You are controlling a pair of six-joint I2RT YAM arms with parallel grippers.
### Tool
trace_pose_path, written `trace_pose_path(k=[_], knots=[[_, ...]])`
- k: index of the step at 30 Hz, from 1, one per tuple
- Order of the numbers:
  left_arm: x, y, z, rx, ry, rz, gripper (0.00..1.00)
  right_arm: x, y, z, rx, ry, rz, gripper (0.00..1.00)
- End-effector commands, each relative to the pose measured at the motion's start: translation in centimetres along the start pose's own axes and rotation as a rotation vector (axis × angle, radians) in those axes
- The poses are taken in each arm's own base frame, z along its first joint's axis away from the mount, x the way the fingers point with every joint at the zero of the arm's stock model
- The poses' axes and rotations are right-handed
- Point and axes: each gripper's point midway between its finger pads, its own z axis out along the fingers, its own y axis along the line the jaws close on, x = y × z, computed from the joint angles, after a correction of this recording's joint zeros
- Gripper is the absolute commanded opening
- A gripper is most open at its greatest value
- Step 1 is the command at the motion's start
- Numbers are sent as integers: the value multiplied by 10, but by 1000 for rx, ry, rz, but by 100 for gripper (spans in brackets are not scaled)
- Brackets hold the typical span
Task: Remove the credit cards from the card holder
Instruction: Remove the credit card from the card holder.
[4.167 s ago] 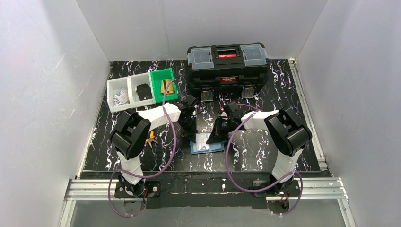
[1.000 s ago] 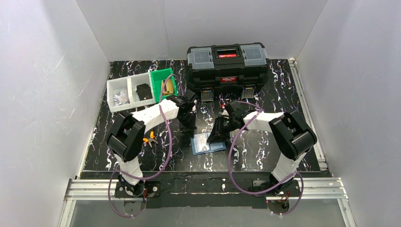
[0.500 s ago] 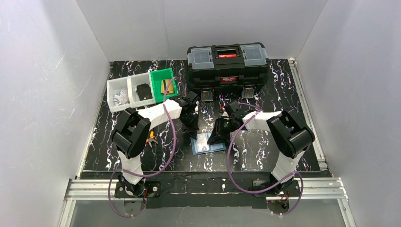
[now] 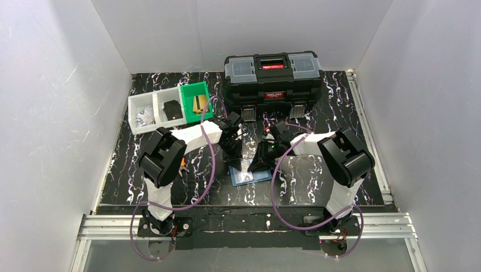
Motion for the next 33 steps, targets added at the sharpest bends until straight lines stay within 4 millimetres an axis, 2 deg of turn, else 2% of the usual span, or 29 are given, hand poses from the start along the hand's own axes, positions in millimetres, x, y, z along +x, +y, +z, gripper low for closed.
trace_pose_path(k=[1,12,25,33], knots=[[10,5,17,-35,40,-12,0,-3,0,2,-27,-1,11,24],[16,21,24,-97,55,-31,0,0,-3,-7,-137,1,52,22],[14,19,24,-97,54,-26,0,2,2,-9,-178,10,40,20],[13,18,23,-93,53,-23,0,2,-3,-3,-175,26,59,19]])
